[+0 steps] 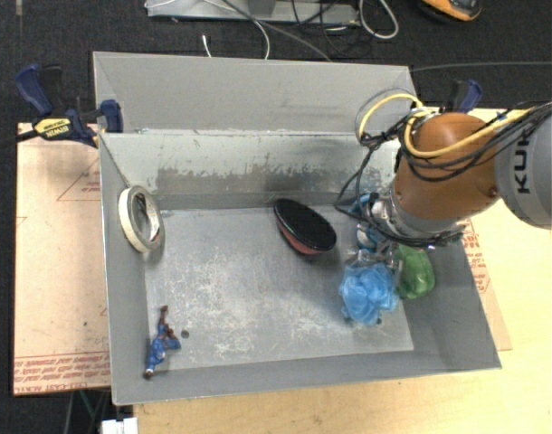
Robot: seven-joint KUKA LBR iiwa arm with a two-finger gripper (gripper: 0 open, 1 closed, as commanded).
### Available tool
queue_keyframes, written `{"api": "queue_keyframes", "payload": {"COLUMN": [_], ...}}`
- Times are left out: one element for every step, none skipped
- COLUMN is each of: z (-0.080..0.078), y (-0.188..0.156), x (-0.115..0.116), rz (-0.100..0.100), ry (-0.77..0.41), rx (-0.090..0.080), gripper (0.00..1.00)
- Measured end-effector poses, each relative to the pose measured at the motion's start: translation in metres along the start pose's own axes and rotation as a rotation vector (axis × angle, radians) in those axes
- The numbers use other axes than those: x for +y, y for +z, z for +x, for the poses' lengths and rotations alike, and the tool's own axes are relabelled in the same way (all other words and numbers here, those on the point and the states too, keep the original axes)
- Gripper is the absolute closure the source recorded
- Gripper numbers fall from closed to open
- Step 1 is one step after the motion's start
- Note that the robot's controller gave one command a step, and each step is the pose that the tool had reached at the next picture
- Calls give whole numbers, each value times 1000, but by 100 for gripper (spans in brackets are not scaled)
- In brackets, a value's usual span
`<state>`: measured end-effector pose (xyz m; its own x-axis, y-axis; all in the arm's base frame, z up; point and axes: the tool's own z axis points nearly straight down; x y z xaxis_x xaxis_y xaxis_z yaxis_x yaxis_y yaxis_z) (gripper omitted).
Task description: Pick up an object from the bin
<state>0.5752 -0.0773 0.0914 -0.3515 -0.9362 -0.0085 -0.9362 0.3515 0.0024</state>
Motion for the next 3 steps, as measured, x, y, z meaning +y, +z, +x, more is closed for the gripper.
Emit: {"api": "queue_keyframes", "payload": {"z": [9, -9, -6], "y": [14, -87, -65], "x": [16, 5, 7], "rz": [1, 8, 15], "ry": [267, 38, 117], "rx": [0, -6, -8], "gripper": [100, 100, 100]}}
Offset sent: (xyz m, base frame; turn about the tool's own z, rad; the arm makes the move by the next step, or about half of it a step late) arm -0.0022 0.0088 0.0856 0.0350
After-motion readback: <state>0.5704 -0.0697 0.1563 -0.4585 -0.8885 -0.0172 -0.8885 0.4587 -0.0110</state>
